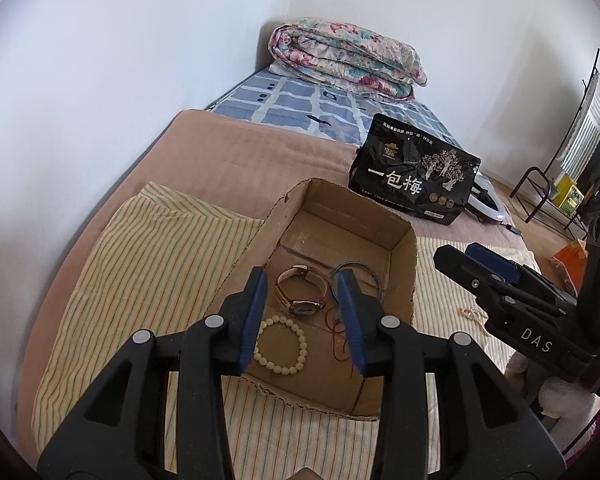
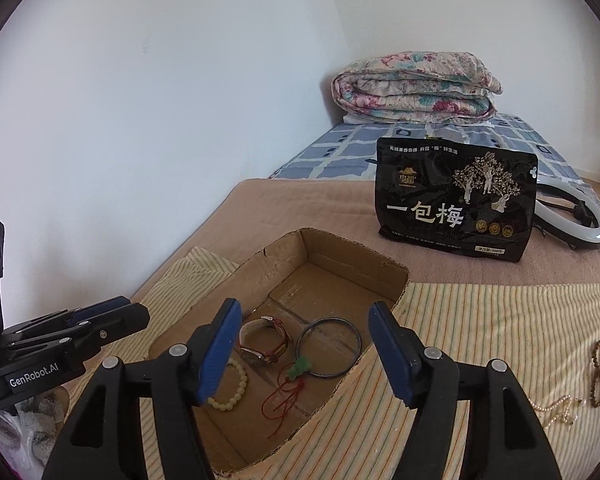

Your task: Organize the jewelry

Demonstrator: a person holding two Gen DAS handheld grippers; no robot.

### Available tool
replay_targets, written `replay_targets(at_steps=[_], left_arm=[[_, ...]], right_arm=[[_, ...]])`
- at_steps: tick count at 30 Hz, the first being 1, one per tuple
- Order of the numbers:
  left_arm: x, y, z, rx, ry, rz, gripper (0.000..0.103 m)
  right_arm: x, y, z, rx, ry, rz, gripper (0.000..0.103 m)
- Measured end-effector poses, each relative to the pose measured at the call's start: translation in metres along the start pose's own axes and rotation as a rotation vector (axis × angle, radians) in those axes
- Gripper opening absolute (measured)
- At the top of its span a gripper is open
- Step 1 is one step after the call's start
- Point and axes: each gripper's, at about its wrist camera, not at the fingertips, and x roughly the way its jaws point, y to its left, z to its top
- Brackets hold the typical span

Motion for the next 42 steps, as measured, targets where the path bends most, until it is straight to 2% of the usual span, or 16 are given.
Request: replay_targets(at_steps=[3, 7, 11, 24, 28, 42], left_arm=[[-0.003, -0.004, 0.002, -0.005, -0.003, -0.009, 0.036], [-0.009, -0.015, 0.004, 0.006, -0.023, -0.017, 0.036], [-0.008, -0.030, 0.006, 0.019, -0.027, -0.033, 0.036], [0.009, -0.105, -0.001, 0.099, 0.026, -0.143, 0.037], [0.013, -0.124, -0.005, 0.111, 0.031, -0.172, 0.047], [0.050, -0.177, -0.022, 0.126, 0.143, -0.268, 0.048]], right_arm=[[-0.010, -0.005, 0.000, 0.002, -0.017, -0.019, 0.083], [-0.028, -0.016, -0.001, 0.000, -0.037, -0.049, 0.089], [-0.048, -0.035, -0.002, 0.006, -0.066, -0.091, 0.102], [-0.103, -0.126, -0.016, 0.069, -0.073, -0.227, 0.103], [-0.121, -0.158, -0.026, 0.097, -0.059, -0.275, 0.103], [-0.154, -0.246, -0.056, 0.199, -0.011, -0.390, 0.103]])
